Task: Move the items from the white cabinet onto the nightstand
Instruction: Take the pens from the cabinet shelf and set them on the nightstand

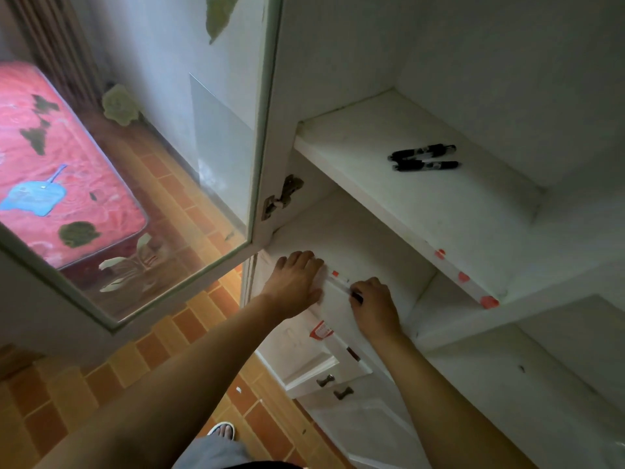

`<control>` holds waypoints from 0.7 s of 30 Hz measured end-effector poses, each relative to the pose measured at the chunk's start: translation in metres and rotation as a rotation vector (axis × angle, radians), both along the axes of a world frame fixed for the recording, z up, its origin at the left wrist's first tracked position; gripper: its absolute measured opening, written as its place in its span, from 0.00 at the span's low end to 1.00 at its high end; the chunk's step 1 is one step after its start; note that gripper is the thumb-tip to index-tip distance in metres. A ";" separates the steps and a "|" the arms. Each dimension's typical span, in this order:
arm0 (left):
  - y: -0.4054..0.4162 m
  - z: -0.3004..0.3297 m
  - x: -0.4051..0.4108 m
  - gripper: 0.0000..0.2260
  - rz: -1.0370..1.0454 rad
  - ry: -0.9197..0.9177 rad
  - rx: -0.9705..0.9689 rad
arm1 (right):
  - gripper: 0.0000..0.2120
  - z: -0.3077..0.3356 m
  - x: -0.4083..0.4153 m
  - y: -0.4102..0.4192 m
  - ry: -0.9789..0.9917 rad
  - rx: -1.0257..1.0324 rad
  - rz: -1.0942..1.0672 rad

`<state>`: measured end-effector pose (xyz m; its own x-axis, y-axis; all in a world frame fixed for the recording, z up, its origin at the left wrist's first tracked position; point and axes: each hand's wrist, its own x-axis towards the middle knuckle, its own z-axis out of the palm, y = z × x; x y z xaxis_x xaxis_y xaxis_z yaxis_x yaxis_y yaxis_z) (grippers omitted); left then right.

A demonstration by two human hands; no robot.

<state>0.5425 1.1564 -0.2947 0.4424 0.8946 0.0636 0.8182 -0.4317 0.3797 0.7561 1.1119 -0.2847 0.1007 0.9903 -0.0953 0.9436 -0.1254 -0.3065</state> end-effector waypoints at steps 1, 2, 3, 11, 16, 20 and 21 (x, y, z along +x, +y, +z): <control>0.001 -0.003 0.002 0.28 -0.004 0.003 -0.001 | 0.10 0.000 0.001 -0.002 0.010 -0.007 -0.006; 0.002 -0.005 0.003 0.27 -0.012 0.004 0.003 | 0.11 0.000 0.001 -0.004 0.028 -0.013 -0.014; 0.003 -0.006 0.004 0.25 -0.022 0.005 0.010 | 0.13 0.001 0.001 -0.005 0.049 -0.015 -0.027; 0.000 -0.006 0.007 0.20 -0.102 -0.023 0.054 | 0.21 0.000 0.000 -0.003 0.119 -0.020 -0.065; -0.010 -0.011 0.007 0.18 -0.131 -0.062 0.044 | 0.15 -0.002 -0.013 0.002 0.144 -0.008 0.049; -0.020 -0.017 0.002 0.14 -0.070 -0.074 0.092 | 0.11 -0.006 -0.019 0.000 0.115 0.027 0.098; -0.022 -0.018 0.000 0.13 -0.049 -0.071 0.097 | 0.11 -0.006 -0.019 0.000 0.108 0.030 0.102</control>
